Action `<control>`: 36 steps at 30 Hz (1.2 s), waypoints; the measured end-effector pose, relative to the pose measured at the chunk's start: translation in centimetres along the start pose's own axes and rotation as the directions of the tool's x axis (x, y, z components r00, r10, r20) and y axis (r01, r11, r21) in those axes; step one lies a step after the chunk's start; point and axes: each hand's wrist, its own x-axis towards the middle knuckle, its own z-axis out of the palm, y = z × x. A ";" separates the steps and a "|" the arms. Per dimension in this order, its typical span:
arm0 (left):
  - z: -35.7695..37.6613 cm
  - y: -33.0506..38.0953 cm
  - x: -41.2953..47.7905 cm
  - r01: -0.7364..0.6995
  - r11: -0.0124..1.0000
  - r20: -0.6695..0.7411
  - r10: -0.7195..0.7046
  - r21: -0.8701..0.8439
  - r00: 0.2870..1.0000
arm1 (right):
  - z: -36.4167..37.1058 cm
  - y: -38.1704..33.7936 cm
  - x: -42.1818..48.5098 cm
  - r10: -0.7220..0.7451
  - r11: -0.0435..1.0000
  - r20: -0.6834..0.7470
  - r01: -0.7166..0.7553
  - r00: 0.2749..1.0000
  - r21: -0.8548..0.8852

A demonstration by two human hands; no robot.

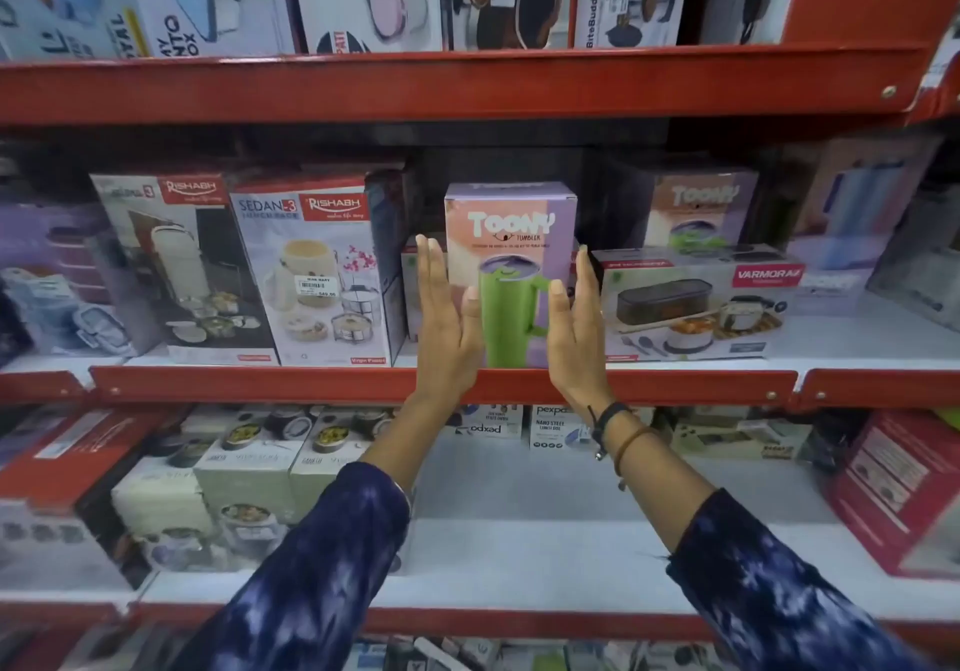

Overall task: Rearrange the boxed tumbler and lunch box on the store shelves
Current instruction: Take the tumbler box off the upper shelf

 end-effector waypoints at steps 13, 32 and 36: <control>-2.0 -0.6 1.1 0.204 0.978 0.054 -0.206 0.029 0.977 | -2.0 0.1 2.0 0.122 0.986 0.018 -0.123 0.992 0.110; -1.1 7.9 -8.4 0.228 0.947 0.133 -0.202 -0.226 0.970 | -13.9 -1.2 -6.1 0.017 0.982 -0.120 0.006 0.993 0.189; 0.6 6.8 -13.8 0.314 0.918 0.224 -0.261 -0.244 0.939 | -15.6 2.5 -9.9 0.111 0.976 -0.052 -0.099 0.992 0.192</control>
